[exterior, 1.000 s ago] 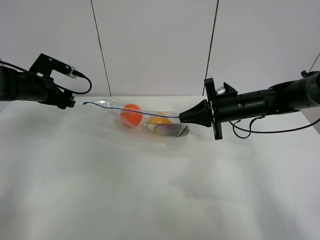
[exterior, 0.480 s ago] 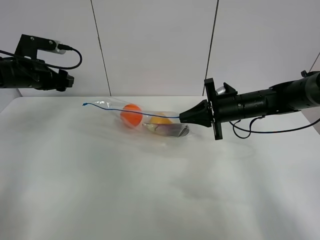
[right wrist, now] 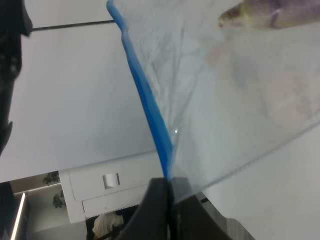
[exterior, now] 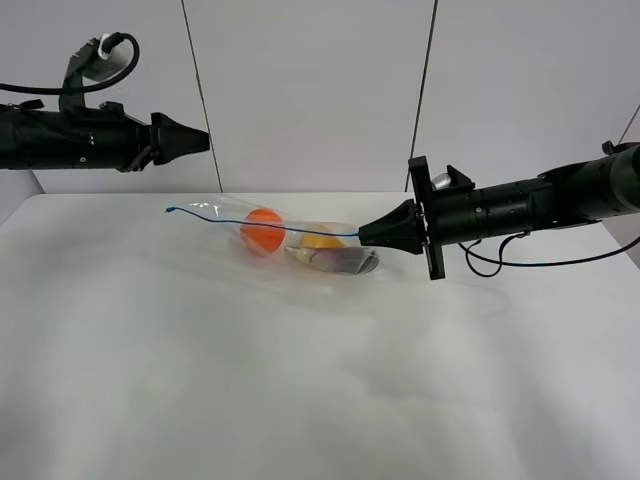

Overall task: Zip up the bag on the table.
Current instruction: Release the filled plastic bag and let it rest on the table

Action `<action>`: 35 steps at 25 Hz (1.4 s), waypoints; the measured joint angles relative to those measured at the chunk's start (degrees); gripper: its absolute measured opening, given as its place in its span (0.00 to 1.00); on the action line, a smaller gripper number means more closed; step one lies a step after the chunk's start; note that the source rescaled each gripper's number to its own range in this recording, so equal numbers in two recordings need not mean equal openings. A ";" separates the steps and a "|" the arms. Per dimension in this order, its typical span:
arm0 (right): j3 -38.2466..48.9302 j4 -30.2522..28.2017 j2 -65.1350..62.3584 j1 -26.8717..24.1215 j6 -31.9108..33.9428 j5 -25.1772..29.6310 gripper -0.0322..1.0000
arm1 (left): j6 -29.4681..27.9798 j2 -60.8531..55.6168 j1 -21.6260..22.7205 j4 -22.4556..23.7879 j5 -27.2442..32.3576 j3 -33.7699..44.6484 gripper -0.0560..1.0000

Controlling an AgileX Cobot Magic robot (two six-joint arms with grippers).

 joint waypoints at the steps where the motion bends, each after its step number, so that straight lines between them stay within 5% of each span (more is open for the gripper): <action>1: 0.00 0.00 0.00 0.00 0.00 0.00 0.03 | -5.11 0.00 0.00 6.28 1.68 -0.33 0.90; 8: 0.00 0.00 0.00 0.00 0.00 0.00 0.03 | -55.71 0.00 -0.06 59.20 5.35 -8.09 0.90; 11: 0.05 -0.04 0.00 0.00 0.00 0.00 0.03 | -74.18 0.00 -0.06 76.17 8.44 -13.29 0.90; 13: 0.05 -0.04 0.00 0.00 -0.05 0.00 0.03 | -82.64 0.00 0.00 82.46 11.51 -15.84 0.90; 26: 0.05 -0.11 0.00 0.00 -0.96 0.00 0.03 | -86.53 -3.84 0.00 83.90 27.65 -18.65 0.99; 35: 0.05 -0.11 0.00 0.00 -1.16 0.00 0.03 | -86.53 -17.26 0.00 83.90 29.00 -8.43 1.00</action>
